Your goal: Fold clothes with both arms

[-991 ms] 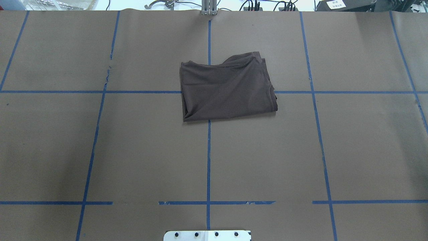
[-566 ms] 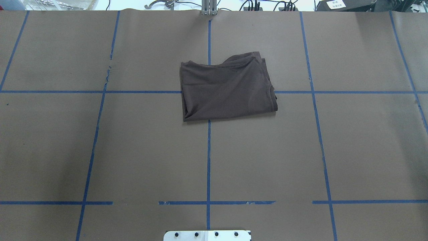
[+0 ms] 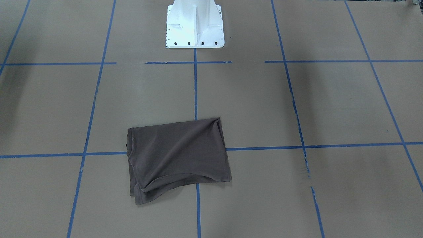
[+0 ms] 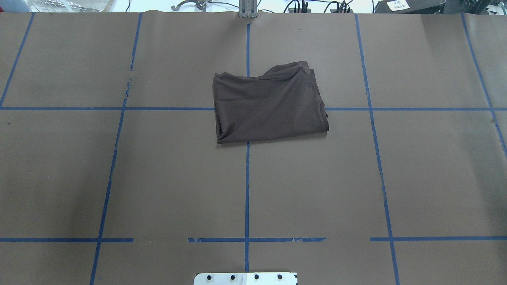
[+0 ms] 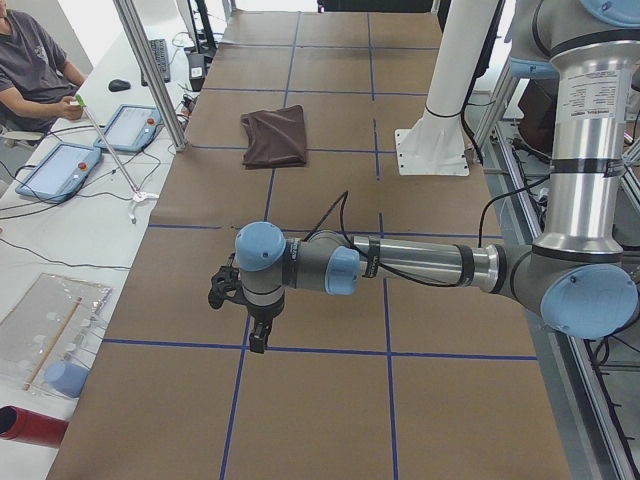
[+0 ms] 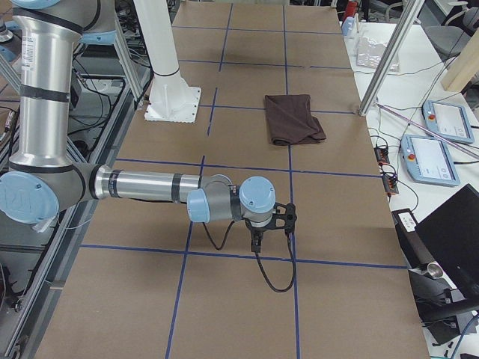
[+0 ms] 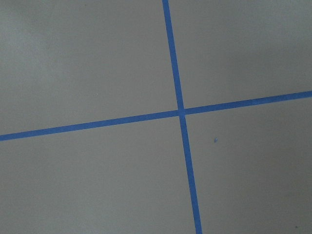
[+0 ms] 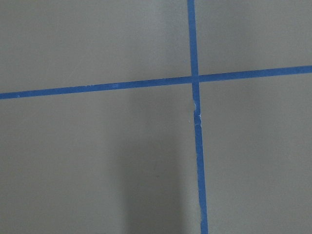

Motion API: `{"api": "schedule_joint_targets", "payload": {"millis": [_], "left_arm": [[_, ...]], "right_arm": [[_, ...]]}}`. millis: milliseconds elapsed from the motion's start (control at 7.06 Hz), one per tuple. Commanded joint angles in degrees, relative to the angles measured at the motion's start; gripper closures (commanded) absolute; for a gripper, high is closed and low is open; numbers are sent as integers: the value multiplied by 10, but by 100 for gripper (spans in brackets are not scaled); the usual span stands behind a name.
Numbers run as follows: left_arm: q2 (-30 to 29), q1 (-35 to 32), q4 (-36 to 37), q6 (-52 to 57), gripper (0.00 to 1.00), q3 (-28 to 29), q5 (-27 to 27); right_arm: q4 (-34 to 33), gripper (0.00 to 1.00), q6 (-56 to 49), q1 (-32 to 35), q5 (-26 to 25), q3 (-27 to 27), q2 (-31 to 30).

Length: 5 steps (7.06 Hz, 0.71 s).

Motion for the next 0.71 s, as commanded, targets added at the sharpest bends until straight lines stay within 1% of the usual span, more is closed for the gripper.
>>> {"api": "schedule_joint_targets", "payload": {"millis": [0,566], "left_arm": [[3,-2,-1,1,0,0,-2],[2,-1,-2,1,0,-4,-2]], "right_arm": [[1,0,1,0,0,-1,0],[1,0,0,0,1,3,0]]}}
